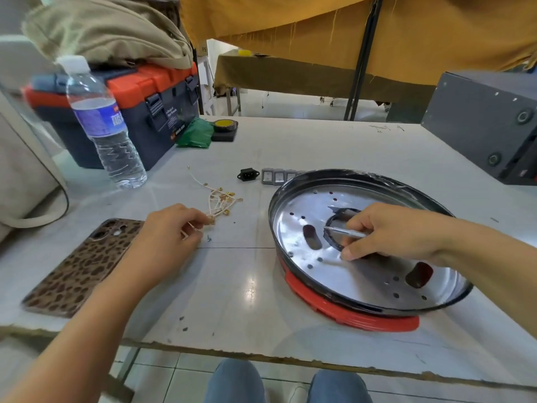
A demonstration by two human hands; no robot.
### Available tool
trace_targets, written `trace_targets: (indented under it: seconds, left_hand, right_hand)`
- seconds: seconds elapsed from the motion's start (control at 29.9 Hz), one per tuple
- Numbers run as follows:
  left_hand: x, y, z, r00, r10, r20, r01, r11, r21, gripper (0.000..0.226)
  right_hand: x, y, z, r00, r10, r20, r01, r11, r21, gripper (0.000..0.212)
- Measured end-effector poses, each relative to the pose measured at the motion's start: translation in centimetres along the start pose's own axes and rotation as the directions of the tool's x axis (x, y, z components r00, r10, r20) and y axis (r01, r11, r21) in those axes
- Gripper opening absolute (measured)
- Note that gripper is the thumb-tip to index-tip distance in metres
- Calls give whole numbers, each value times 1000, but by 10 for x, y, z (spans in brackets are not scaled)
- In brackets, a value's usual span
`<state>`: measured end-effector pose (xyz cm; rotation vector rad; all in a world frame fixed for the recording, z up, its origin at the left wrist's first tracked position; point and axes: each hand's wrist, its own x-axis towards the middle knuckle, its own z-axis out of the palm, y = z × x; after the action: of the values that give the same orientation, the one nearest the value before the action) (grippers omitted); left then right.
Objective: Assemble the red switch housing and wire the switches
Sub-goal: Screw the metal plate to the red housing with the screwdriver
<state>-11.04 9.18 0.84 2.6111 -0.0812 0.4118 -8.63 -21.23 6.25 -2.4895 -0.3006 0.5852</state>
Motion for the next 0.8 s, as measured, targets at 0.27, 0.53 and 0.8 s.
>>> trace_targets:
  seconds: [0.27,0.53,0.8]
  left_hand:
    - [7,-7,14,999,-20,29,19,999,36,11]
    - [4,-1,15,999,45,-15,-45,999,2,12]
    - [2,42,2,988,133,-84,-152,943,-297,21]
  right_hand:
    - [12,-17,7,999,38,-5,-37,995,91,24]
    - [9,-11,-8,997,-80,-4,80,996,-34,23]
    - [10,0,-11,992,-102,74,109,990,-90,21]
